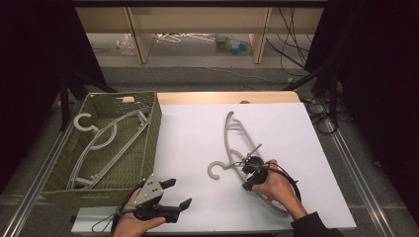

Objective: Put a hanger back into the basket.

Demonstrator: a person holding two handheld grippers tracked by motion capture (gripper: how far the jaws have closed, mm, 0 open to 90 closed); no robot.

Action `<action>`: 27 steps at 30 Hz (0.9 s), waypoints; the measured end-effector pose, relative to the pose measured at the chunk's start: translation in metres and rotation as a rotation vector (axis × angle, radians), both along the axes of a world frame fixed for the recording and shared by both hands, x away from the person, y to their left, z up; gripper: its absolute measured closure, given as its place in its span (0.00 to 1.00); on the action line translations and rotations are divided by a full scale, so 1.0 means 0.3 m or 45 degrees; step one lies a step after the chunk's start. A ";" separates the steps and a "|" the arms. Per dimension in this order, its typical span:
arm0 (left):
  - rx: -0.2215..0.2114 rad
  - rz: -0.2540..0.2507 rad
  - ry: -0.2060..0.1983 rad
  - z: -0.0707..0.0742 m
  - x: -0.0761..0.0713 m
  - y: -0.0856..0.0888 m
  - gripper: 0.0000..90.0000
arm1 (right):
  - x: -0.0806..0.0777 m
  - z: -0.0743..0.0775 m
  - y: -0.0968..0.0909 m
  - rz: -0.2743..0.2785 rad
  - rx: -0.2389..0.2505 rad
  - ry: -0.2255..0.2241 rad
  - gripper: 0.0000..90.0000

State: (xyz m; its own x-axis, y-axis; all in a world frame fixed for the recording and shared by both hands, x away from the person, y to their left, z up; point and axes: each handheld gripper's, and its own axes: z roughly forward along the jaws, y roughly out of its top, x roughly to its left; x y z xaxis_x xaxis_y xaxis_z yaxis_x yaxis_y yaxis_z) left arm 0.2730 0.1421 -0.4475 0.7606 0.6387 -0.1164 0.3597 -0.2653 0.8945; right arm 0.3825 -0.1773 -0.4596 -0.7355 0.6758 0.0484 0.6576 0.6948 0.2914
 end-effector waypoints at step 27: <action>0.127 -0.156 -0.070 0.037 0.085 -0.074 0.28 | -0.110 0.108 -0.100 0.396 0.220 0.076 0.91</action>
State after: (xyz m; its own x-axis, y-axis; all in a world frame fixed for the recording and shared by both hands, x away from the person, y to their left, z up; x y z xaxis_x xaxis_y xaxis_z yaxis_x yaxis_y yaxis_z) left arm 0.2986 0.1200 -0.4365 0.8370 0.5470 -0.0133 0.2707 -0.3929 0.8788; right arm 0.3496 -0.2072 -0.4271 -0.8970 0.3984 0.1916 0.4420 0.8081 0.3894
